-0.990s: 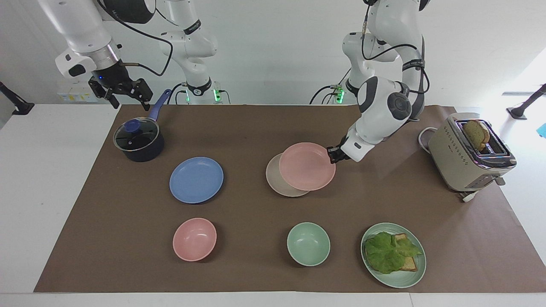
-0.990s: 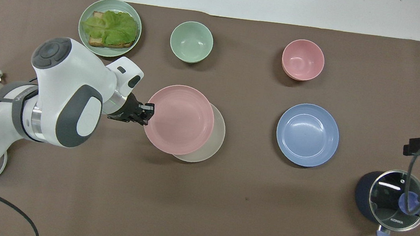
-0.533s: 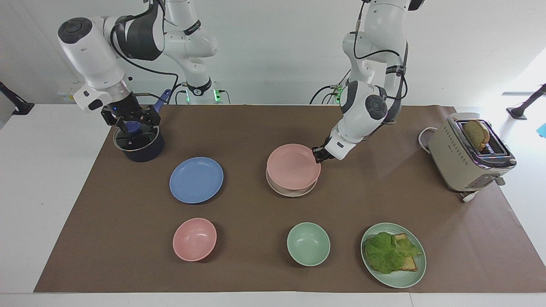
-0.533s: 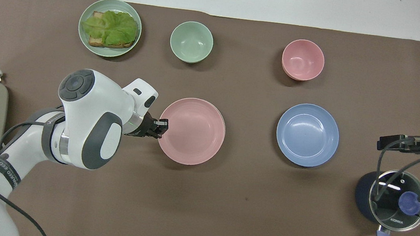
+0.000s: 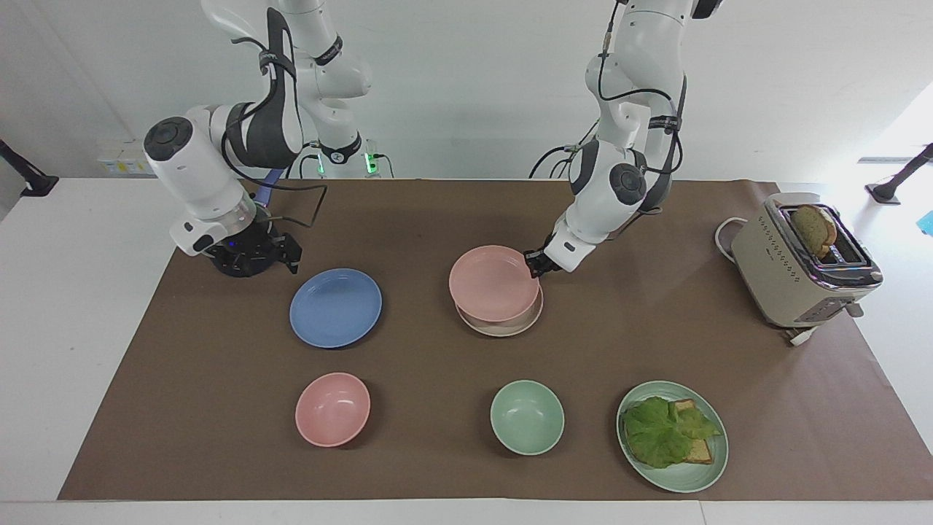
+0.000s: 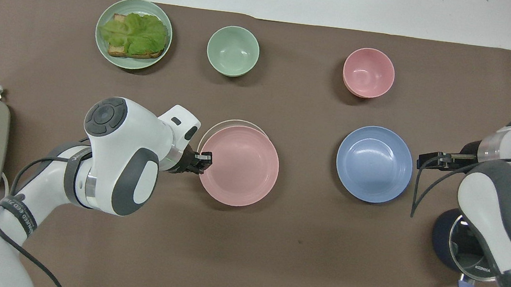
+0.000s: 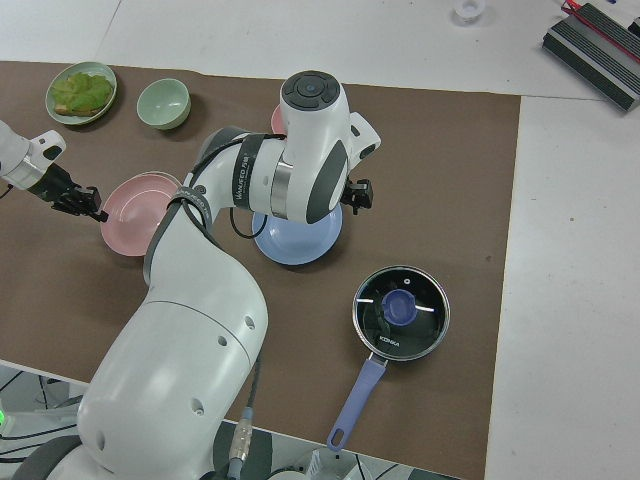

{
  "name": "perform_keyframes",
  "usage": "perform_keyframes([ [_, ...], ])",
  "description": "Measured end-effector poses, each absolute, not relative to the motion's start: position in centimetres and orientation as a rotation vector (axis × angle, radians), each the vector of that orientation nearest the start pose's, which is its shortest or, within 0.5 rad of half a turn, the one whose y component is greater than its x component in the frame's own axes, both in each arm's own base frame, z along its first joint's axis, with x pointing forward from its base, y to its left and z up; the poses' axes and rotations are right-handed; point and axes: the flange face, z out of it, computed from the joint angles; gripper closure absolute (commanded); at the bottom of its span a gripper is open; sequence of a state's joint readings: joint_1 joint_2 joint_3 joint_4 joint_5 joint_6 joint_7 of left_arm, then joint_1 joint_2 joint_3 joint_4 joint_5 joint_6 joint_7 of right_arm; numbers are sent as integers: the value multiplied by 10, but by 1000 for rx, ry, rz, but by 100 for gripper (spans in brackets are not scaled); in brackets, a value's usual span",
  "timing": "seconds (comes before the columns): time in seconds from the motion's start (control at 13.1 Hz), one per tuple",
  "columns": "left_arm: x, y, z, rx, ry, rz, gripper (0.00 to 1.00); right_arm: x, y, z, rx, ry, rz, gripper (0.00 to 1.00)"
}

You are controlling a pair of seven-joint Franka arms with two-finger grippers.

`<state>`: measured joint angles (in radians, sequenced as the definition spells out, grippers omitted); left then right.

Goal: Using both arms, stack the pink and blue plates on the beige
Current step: 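Release the pink plate and withdraw the left gripper while the right grasps the blue plate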

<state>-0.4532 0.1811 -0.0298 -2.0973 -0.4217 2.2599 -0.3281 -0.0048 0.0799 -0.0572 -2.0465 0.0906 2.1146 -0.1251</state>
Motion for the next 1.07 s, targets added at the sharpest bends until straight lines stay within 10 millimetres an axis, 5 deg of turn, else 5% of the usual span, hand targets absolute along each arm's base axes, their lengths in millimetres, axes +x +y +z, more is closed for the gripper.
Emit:
perform_keyframes([
  [0.53,511,-267,345,-3435,-239,195,0,570,-29,315,-3068,-151,-24,0],
  [0.69,527,-241,365,-3425,-263,212,0,565,-31,305,-3024,-154,-11,0],
  [0.91,564,-151,423,-3370,-236,227,0,561,-31,301,-3020,-168,4,55],
  [1.07,574,-83,466,-3363,-200,170,0,559,-30,298,-3019,-169,13,100],
])
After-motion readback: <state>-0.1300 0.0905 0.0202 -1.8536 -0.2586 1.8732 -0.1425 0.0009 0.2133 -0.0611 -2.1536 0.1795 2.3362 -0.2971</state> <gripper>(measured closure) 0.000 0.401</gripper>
